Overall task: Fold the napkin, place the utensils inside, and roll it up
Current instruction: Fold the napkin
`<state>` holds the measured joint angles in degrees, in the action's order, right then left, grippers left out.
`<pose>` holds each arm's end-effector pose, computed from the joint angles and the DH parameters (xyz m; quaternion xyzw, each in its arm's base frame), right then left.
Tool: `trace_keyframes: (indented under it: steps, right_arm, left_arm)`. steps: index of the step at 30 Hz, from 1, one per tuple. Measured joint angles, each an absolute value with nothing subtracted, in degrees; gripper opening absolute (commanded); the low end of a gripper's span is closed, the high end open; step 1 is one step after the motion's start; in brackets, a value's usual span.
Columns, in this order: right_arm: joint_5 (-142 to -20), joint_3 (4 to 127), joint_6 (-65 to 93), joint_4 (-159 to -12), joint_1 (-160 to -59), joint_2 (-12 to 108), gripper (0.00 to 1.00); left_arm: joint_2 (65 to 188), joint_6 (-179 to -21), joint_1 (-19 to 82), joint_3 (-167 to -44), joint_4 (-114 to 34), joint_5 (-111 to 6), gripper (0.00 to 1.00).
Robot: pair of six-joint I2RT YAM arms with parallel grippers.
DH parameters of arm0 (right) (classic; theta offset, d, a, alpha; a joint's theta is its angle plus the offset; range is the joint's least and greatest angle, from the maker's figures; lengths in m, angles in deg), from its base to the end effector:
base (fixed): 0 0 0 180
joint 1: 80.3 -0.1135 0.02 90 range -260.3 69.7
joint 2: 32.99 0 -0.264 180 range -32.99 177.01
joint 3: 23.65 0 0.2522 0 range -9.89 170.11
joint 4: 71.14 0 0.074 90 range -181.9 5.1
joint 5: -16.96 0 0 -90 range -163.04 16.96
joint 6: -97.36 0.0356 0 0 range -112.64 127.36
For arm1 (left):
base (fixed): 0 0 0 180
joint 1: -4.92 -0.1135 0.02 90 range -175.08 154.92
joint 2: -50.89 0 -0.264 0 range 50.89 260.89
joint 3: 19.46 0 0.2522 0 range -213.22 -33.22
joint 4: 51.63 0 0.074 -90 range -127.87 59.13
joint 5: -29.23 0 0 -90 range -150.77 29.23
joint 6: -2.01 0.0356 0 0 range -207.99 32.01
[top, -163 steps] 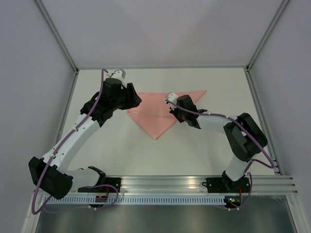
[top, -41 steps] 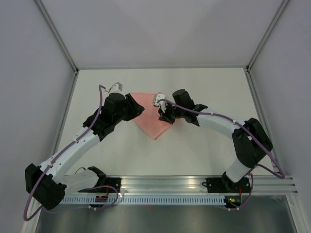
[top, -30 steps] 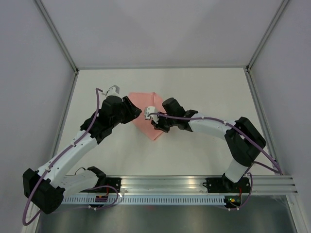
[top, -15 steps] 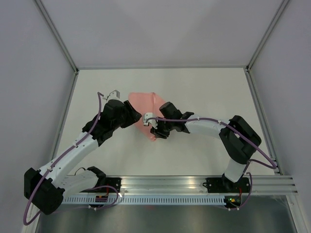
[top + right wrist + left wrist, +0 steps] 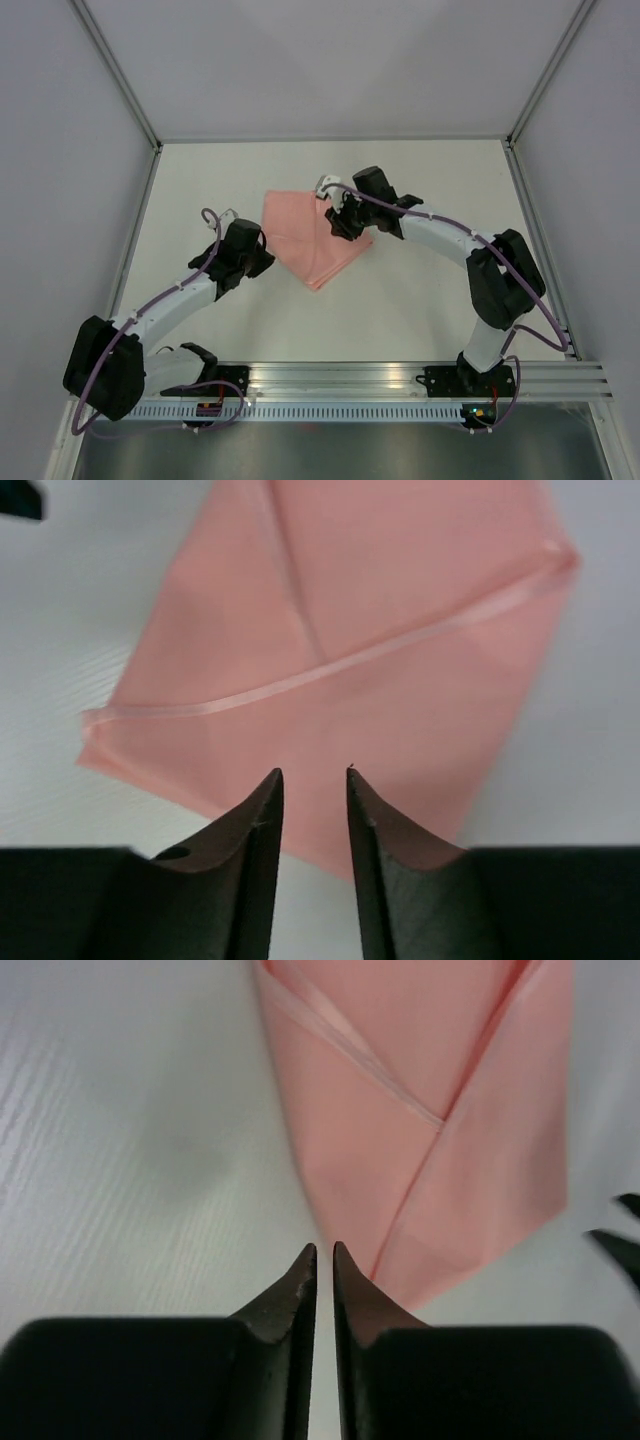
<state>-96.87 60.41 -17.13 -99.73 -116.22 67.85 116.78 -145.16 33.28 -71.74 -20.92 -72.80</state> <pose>0.3041 0.2381 0.2241 -0.5231 0.7428 0.2270 0.3507 0.2104 -0.1052 0.2191 -0.2674 0.8776 -0.1912 0.3490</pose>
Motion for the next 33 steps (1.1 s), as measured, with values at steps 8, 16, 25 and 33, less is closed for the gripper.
trace_keyframes:
  steps: [8, 16, 25, 33]
  right_arm:
    - [-88.39, 70.60, -11.12, -99.51, -105.92, 75.89, 0.20]
    - [-84.37, 71.16, -10.40, -101.74, -104.33, 84.46, 0.15]
    - [-83.63, 70.81, -10.42, -102.51, -104.07, 84.87, 0.15]
    - [-84.37, 66.03, -10.40, -102.51, -104.07, 81.79, 0.15]
  left_arm:
    - [126.14, -149.72, 29.85, -71.22, -22.51, -75.95, 0.02]
    - [137.96, -150.34, 25.93, -76.14, -21.70, -77.48, 0.02]
    - [145.33, -150.10, 23.99, -82.61, -22.08, -77.59, 0.02]
    - [150.03, -148.41, 23.77, -87.96, -22.08, -77.13, 0.02]
